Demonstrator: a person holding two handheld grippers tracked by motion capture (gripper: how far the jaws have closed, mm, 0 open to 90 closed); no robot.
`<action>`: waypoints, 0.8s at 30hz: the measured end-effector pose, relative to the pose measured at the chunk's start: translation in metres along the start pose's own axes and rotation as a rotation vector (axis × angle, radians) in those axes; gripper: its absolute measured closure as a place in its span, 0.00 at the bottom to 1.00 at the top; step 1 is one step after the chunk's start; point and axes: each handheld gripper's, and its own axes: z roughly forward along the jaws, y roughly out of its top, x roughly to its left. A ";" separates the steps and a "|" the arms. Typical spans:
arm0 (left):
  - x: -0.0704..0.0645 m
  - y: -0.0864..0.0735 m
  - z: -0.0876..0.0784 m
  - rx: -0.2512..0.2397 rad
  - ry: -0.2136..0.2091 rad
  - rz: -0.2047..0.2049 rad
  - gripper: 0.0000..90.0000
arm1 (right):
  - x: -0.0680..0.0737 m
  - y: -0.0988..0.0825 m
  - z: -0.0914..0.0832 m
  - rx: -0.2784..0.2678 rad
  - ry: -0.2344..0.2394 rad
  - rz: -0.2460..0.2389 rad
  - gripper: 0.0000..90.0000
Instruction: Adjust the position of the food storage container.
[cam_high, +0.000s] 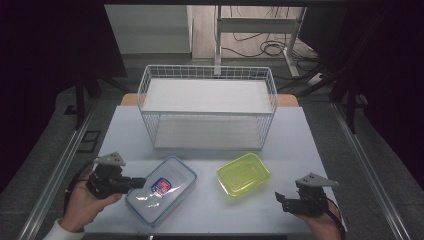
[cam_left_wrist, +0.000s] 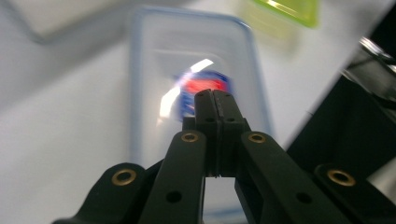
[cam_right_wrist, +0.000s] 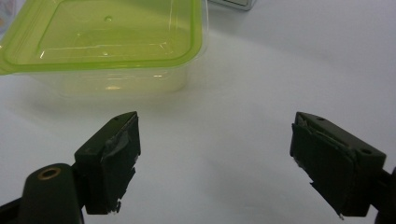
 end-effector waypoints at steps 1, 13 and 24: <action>-0.007 -0.002 0.001 0.005 -0.019 0.004 1.00 | 0.000 0.000 0.000 -0.001 -0.001 -0.001 0.18; -0.072 -0.023 0.051 0.186 -0.037 0.141 1.00 | -0.001 0.000 0.000 0.002 -0.005 0.003 0.18; -0.077 -0.043 0.081 0.253 0.011 0.146 1.00 | -0.002 -0.001 0.000 -0.001 -0.019 0.005 0.19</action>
